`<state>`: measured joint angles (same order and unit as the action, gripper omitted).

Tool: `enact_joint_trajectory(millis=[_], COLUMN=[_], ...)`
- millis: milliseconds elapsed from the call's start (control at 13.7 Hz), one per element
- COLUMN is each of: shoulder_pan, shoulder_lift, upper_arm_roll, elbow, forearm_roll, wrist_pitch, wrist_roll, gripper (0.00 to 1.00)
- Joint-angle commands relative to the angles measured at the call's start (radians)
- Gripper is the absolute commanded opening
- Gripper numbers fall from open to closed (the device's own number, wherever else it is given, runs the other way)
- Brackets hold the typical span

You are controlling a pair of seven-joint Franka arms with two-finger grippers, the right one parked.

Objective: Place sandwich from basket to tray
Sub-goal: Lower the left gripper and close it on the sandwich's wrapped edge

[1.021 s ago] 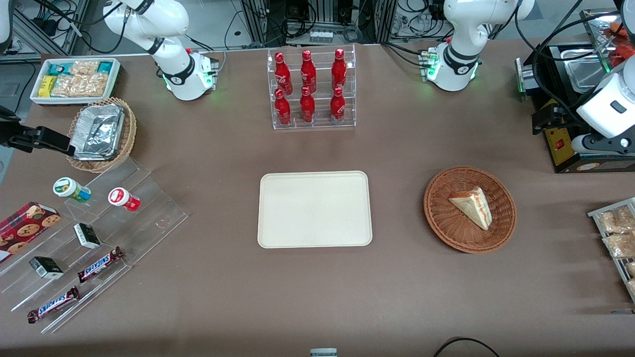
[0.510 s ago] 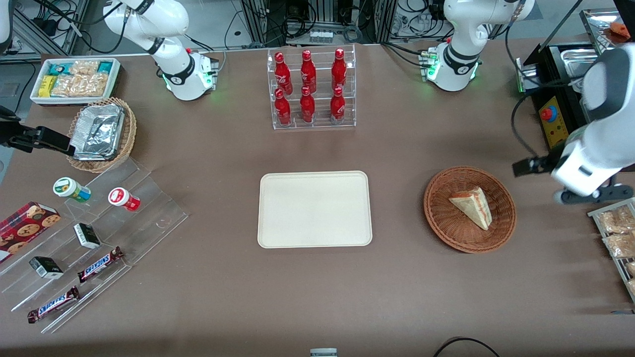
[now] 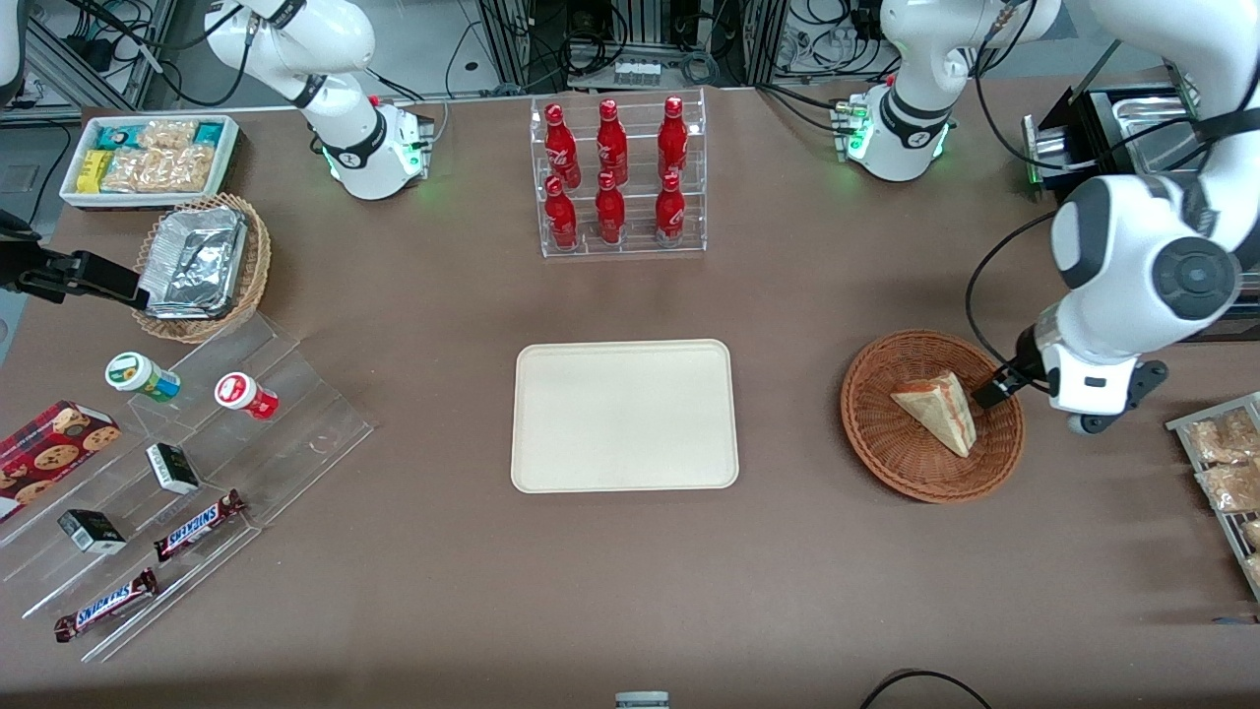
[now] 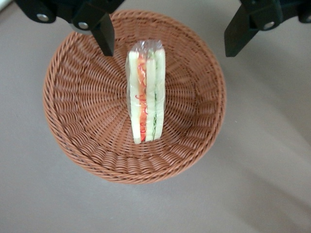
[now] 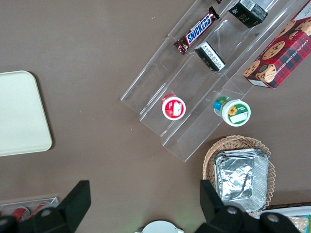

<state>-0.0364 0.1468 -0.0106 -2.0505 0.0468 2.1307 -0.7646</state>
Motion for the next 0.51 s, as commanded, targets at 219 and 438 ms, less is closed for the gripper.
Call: enact_joint_trajectory(millis=[219,438], shoulder_pan=[-0.005,-0.008], shoulder_lift=[-0.021,-0.012], upper_arm_roll=[-0.002,-0.003], elbow=[-0.174,-0.185], forearm_roll=[-0.044,-0.044], wrist_pitch=[0.261,0.271], wrist_roll=[-0.116,-0.117], gripper=[1.0,1.0])
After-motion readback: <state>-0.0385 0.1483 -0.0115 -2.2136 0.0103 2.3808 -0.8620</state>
